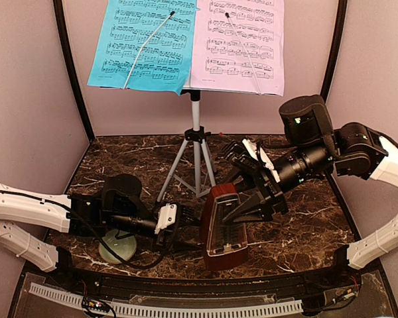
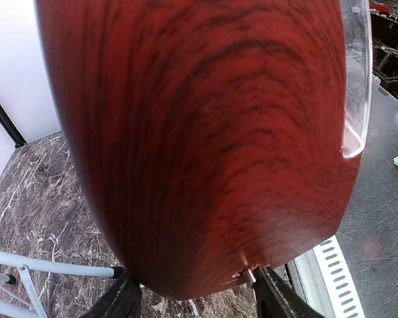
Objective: Set up the instrument practice props
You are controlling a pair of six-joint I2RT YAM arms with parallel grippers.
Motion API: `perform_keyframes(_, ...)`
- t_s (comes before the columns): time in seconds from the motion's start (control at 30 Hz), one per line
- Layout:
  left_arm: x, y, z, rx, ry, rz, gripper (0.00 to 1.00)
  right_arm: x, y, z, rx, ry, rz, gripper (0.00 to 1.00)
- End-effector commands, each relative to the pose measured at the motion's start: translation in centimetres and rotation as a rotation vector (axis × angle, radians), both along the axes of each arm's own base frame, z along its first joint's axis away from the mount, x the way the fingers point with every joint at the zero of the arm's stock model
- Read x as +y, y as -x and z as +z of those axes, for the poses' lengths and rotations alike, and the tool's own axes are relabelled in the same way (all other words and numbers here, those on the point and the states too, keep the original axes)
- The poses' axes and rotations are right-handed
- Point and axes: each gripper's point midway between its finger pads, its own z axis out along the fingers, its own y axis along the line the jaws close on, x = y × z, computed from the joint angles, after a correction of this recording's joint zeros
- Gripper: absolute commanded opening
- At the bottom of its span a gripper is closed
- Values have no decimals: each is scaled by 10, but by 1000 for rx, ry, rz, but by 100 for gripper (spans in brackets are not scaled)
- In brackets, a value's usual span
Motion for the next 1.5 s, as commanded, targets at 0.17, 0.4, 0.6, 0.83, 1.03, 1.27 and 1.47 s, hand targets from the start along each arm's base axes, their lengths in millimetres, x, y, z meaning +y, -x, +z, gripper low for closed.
perform_keyframes(0.17,15,-15,36,11,114,74,76,8,-14,43,-94,-187,-83,8)
perform_keyframes(0.4,59,-48,55,66,233,336,84,25,-63,20,-5,-180,-384,7)
perform_keyframes(0.6,91,-67,61,104,310,528,85,41,-102,2,57,-247,-596,6)
perform_keyframes(0.83,113,-89,53,145,321,713,84,76,-122,-40,125,-271,-694,6)
perform_keyframes(1.03,111,-97,44,174,277,763,85,107,-136,-75,25,-238,-731,7)
perform_keyframes(1.27,111,-104,33,184,246,809,86,124,-147,-106,-34,-225,-747,10)
perform_keyframes(1.47,116,-109,25,206,209,860,86,130,-149,-114,-34,-238,-749,29)
